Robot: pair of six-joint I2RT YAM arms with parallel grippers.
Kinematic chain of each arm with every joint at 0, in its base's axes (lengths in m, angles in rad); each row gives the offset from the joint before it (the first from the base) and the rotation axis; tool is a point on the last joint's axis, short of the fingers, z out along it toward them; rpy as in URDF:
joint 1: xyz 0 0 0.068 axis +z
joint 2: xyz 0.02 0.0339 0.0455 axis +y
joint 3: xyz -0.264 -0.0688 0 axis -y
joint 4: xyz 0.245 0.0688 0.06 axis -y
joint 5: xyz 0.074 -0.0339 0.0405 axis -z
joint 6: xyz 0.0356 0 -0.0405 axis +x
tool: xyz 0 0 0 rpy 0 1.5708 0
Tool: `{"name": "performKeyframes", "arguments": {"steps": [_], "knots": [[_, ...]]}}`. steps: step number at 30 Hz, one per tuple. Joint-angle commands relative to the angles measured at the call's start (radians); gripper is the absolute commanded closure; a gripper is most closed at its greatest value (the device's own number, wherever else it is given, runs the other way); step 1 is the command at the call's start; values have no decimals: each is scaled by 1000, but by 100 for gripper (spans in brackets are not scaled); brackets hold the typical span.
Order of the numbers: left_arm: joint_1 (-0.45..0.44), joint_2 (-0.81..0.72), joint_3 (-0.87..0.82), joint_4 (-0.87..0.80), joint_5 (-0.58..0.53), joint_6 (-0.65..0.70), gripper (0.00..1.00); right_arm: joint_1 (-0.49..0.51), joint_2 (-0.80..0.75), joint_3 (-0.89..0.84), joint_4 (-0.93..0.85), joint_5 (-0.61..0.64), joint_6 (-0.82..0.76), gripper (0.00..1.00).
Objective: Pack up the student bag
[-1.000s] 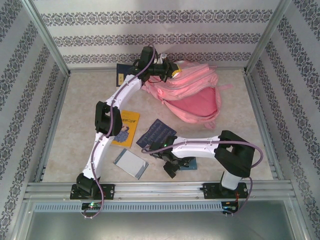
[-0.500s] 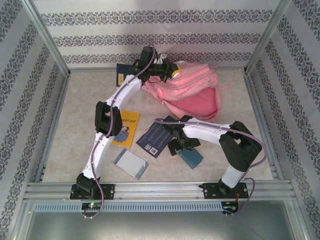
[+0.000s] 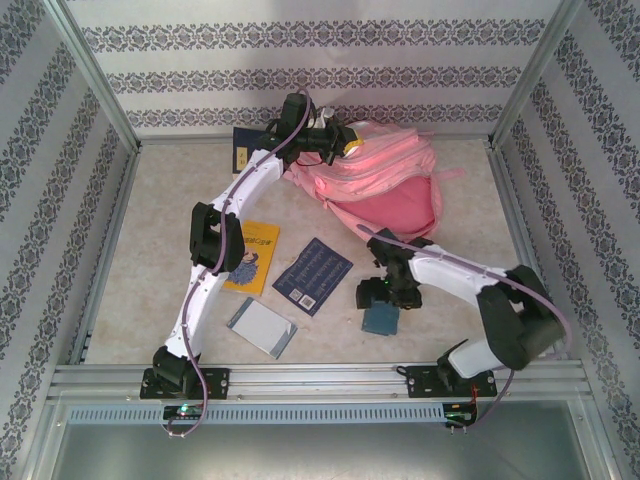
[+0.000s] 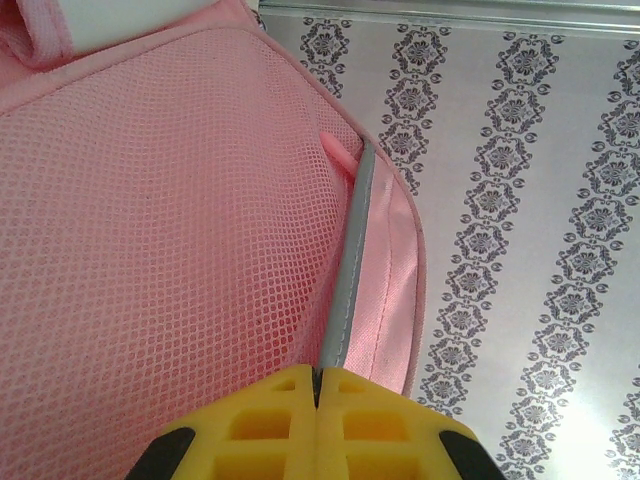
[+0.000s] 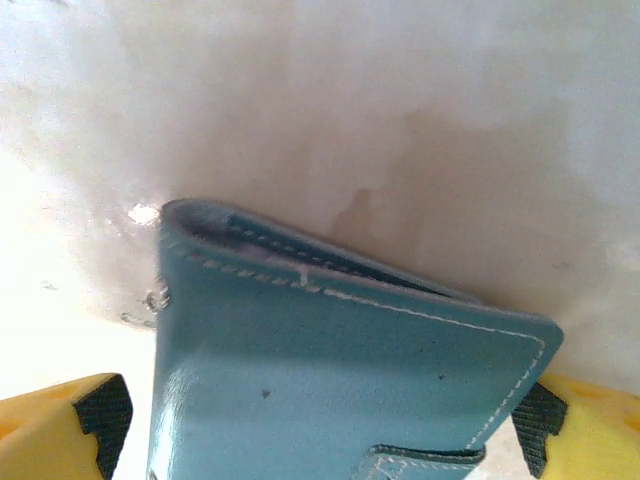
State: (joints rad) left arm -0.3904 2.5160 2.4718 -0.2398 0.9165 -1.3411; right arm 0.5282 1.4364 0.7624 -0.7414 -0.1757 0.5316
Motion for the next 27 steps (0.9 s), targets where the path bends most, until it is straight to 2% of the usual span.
{"name": "performKeyframes", "arguments": {"steps": [1,6,10,14,18,22,27], "knots": [[25,-57,1,57,10,-29,100,-25,-90,-40,46,-68,32,2],[25,-59,-6,68,12,-36,100,-61,-146,-105,36,-69,62,2],[25,-61,-11,71,14,-38,100,-69,-190,-153,23,-32,144,2],[24,-62,-14,70,15,-38,100,-71,-230,-202,90,-64,212,2],[25,-60,-19,72,15,-39,100,-67,-169,-186,129,-82,207,2],[24,-58,-20,74,17,-43,100,-33,-85,-129,118,-48,182,2],[25,-55,-21,80,21,-47,100,19,8,-55,99,-15,173,7]]}}
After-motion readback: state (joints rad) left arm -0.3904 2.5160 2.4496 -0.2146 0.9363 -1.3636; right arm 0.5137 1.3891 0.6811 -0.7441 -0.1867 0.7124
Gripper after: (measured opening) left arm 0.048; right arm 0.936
